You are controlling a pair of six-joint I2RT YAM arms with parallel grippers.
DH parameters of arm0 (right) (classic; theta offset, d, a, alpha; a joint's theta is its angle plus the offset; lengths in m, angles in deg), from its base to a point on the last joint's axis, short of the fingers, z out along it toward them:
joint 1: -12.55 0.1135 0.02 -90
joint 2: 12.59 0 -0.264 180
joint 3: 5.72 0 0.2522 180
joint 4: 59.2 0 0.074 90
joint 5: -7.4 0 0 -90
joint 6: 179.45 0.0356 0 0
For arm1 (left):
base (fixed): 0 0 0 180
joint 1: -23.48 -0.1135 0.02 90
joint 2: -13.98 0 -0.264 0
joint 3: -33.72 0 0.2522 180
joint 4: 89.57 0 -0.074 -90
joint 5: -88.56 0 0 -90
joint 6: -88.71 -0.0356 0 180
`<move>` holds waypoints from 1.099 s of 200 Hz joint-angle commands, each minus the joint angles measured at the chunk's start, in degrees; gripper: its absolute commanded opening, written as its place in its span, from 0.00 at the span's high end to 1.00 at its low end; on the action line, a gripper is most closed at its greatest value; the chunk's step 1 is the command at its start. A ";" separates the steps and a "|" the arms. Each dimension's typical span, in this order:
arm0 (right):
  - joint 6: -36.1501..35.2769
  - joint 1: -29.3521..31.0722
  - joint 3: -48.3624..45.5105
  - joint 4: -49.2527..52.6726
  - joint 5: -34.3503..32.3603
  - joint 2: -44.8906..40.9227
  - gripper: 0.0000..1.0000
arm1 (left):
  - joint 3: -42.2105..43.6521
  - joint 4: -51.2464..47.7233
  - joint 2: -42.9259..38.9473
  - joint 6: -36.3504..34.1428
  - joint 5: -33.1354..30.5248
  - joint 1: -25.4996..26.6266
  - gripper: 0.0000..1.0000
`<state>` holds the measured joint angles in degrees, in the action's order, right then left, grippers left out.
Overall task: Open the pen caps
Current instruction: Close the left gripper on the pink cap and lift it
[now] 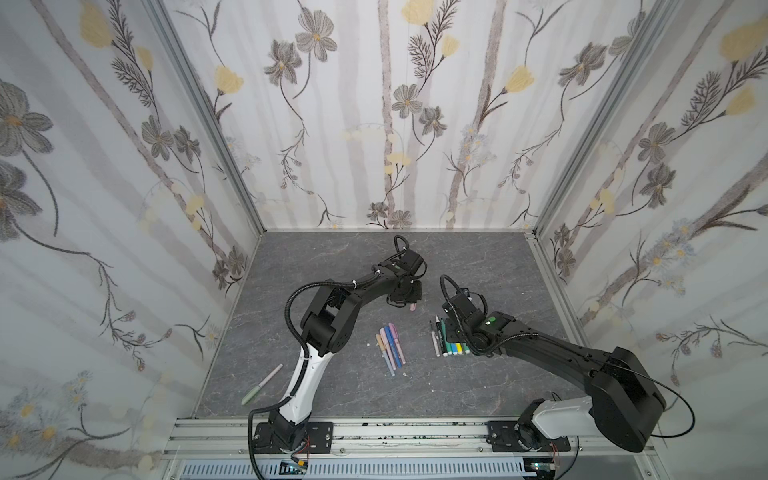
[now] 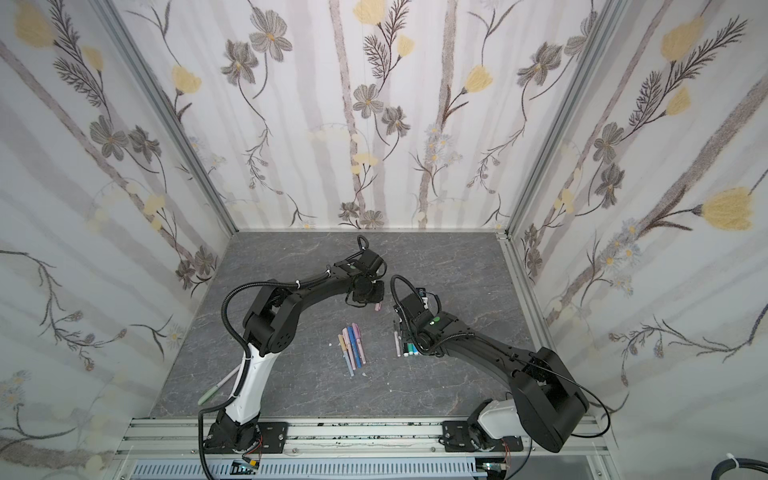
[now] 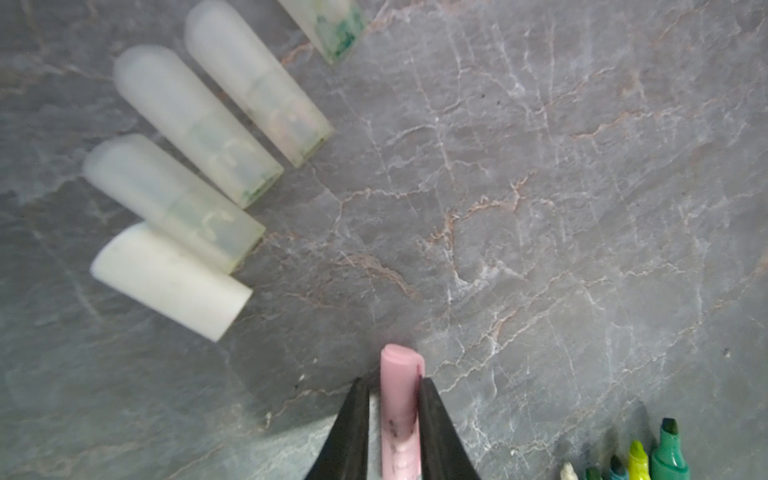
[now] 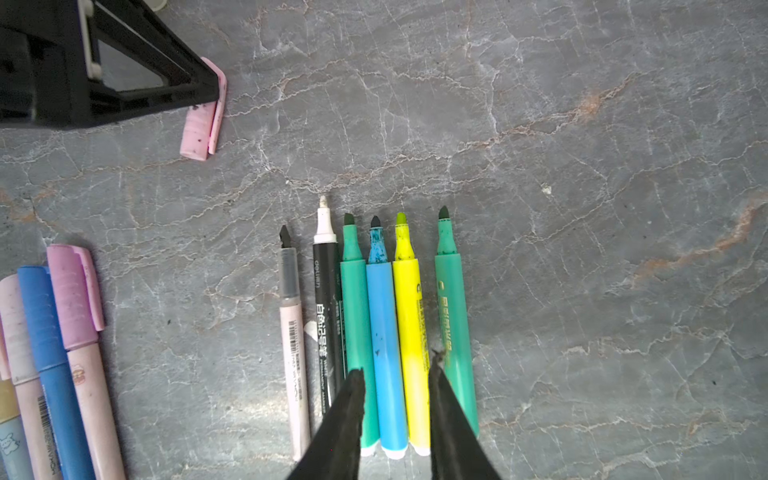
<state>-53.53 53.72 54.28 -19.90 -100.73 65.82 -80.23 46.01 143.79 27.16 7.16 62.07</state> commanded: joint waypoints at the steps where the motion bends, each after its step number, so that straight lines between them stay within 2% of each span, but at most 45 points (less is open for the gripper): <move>1: -0.13 -0.02 -0.10 0.04 -0.22 0.06 0.72 | -0.52 -2.08 0.52 -0.93 -0.71 0.26 0.80; 48: -0.17 -0.10 -0.18 -0.03 -0.12 0.07 0.72 | -1.64 -4.50 1.64 -2.24 -2.18 0.70 0.84; 93: -0.22 -0.12 -0.34 -0.05 -0.14 0.00 0.72 | 1.72 -1.96 0.17 -1.40 0.87 0.43 0.91; 116: -0.22 -0.10 -0.55 -0.05 -0.23 -0.28 0.72 | 5.54 2.24 -2.49 0.57 4.81 -0.54 0.94; 147: -0.23 -0.12 -0.77 -0.14 -0.14 -0.19 0.72 | 10.74 6.65 -7.14 3.01 6.83 -2.30 0.96; 220: -0.30 -0.11 -0.62 -0.57 0.16 0.25 0.72 | 24.40 12.59 -19.88 6.19 4.59 -9.30 0.97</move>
<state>-53.55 53.63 53.60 -19.99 -100.71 65.84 -59.48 55.08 126.90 31.16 13.32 55.07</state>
